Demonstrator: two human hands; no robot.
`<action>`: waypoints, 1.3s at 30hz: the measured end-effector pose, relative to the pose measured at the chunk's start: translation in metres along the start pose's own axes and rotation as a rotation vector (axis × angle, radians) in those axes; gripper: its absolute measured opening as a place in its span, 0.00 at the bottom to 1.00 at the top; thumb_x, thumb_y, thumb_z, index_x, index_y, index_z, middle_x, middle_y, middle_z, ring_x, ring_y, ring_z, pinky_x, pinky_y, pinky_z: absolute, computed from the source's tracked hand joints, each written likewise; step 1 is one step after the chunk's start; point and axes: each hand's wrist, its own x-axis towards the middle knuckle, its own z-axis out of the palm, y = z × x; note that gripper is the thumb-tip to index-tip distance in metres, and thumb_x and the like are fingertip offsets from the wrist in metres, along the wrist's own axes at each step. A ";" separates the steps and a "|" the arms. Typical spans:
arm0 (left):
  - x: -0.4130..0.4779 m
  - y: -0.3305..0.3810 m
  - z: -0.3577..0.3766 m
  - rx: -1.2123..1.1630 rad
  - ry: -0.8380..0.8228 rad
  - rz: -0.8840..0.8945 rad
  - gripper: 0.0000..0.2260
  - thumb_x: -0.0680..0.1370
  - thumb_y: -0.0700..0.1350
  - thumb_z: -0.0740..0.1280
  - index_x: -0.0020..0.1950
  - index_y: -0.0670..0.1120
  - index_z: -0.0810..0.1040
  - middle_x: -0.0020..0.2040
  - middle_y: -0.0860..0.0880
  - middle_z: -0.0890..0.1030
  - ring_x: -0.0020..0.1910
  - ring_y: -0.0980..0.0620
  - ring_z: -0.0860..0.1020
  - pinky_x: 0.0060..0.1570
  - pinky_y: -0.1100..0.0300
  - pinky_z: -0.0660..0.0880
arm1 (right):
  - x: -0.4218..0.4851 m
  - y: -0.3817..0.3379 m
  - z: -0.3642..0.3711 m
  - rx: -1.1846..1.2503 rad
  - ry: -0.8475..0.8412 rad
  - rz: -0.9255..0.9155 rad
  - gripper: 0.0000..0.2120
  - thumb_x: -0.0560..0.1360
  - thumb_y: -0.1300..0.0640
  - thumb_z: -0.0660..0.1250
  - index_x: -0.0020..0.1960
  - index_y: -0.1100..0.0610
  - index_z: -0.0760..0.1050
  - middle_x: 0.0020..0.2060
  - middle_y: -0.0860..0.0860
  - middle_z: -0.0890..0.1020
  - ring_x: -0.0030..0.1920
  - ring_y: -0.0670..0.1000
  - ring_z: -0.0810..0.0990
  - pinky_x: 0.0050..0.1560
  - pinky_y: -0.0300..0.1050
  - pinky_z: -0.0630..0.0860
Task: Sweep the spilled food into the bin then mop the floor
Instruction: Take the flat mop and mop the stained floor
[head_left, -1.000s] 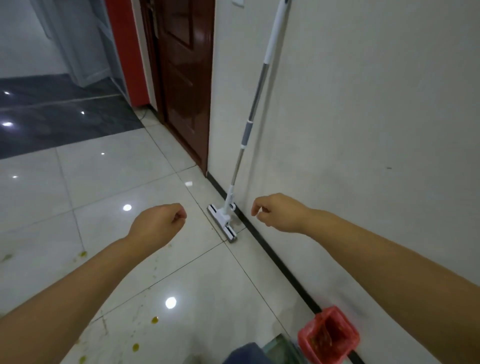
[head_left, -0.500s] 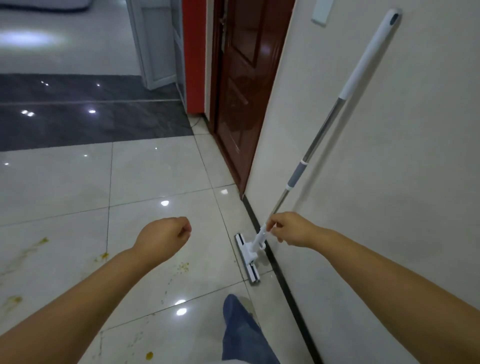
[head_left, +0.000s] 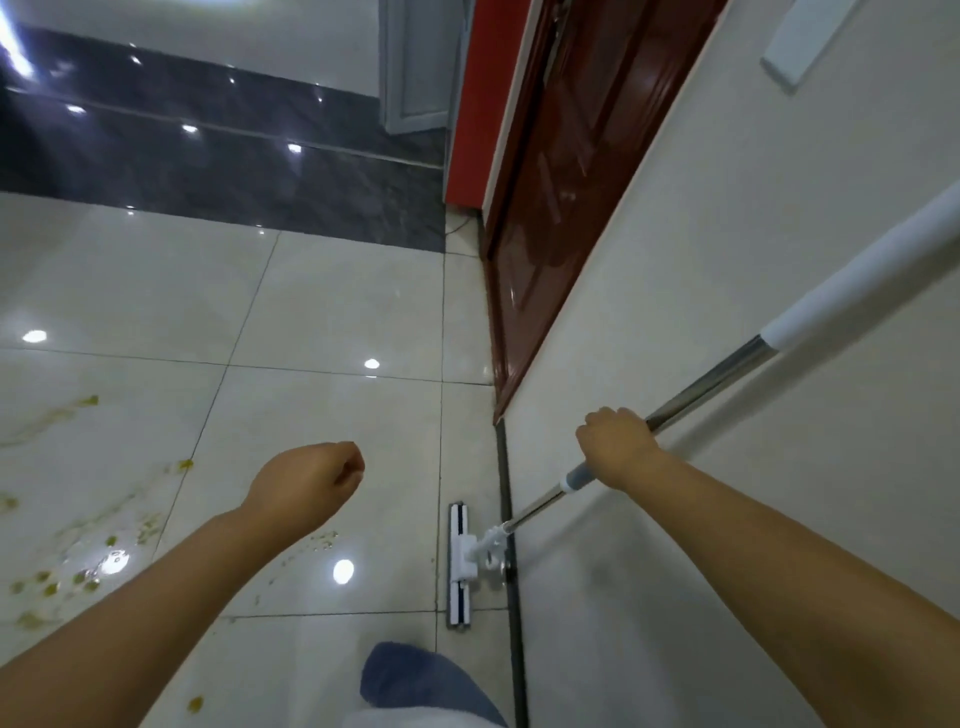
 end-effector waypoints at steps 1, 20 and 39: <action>0.003 0.001 0.001 -0.002 -0.012 -0.023 0.09 0.80 0.48 0.59 0.55 0.50 0.77 0.47 0.52 0.82 0.43 0.53 0.78 0.35 0.64 0.70 | 0.008 0.004 0.000 -0.010 -0.078 0.011 0.26 0.74 0.39 0.63 0.63 0.57 0.72 0.59 0.53 0.75 0.60 0.54 0.73 0.58 0.46 0.67; -0.004 -0.050 0.034 -0.192 -0.065 -0.320 0.09 0.79 0.47 0.61 0.54 0.49 0.78 0.46 0.53 0.82 0.43 0.53 0.78 0.42 0.61 0.74 | 0.072 -0.044 -0.069 -0.097 -0.204 -0.065 0.17 0.73 0.42 0.65 0.46 0.56 0.74 0.38 0.49 0.74 0.44 0.52 0.80 0.43 0.42 0.73; -0.051 -0.282 -0.006 -0.448 0.031 -0.801 0.06 0.79 0.46 0.60 0.43 0.53 0.74 0.41 0.52 0.81 0.40 0.53 0.78 0.38 0.60 0.72 | 0.146 -0.339 -0.299 -0.235 -0.043 -0.470 0.11 0.76 0.59 0.66 0.58 0.58 0.74 0.46 0.52 0.80 0.47 0.51 0.79 0.45 0.42 0.70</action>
